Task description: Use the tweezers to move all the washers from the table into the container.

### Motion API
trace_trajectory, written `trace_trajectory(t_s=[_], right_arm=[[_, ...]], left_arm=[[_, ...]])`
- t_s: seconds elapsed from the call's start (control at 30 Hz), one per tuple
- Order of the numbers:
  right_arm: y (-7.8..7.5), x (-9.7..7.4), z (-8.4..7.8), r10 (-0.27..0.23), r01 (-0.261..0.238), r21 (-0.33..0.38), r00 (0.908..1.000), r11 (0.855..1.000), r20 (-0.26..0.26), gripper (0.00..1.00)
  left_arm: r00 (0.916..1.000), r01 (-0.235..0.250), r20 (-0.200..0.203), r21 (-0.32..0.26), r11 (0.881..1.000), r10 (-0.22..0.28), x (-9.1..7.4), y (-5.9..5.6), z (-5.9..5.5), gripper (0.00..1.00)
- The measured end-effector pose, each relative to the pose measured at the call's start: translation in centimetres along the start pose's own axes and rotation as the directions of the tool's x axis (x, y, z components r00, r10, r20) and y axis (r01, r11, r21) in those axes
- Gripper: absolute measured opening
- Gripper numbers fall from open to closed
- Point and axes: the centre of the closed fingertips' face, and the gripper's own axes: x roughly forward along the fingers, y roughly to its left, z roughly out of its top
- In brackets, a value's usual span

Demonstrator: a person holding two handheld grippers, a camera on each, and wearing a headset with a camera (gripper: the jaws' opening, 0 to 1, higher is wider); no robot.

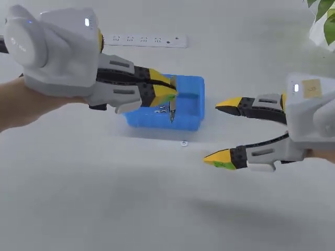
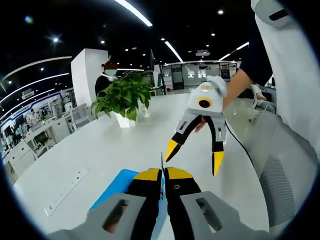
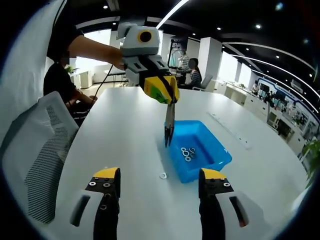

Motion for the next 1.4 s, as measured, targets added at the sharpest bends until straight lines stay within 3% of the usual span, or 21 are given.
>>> trace_trajectory(t_s=[0.47,0.53,0.6,1.0,1.2,1.4], right_arm=[[1.4,-1.6,-3.2,-0.003,0.005,0.081,0.9997,0.997,-0.025,0.67],[1.4,-1.6,-3.4,-0.007,0.009,0.084,0.9997,0.996,-0.023,0.66],[1.5,-1.6,-3.5,-0.003,0.005,0.093,0.9998,0.996,-0.021,0.66],[1.3,-0.6,-3.5,0.045,-0.047,0.133,0.9989,0.99,0.013,0.7],[2.1,-0.1,-3.7,0.077,-0.08,0.143,0.9968,0.987,0.021,0.7],[2.4,0.0,-4.1,0.085,-0.087,0.154,0.9962,0.984,0.017,0.7]], left_arm=[[0.9982,0.053,-0.029,0.011,0.999,-0.053,2.3,-3.1,-2.4,0.06],[0.9992,0.033,-0.023,0.039,0.999,-0.032,2.5,-2.9,-2.4,0.06],[0.9997,0.016,-0.021,0.023,1.0,-0.015,2.7,-2.4,-2.6,0.06],[0.9986,0.04,-0.036,0.022,0.999,-0.039,3.5,-2.2,-3.7,0.06],[0.9988,0.045,-0.019,0.012,0.999,-0.044,3.8,-1.8,-3.7,0.06],[0.998,0.056,-0.031,0.013,0.998,-0.055,4.2,-1.9,-4.2,0.06]])
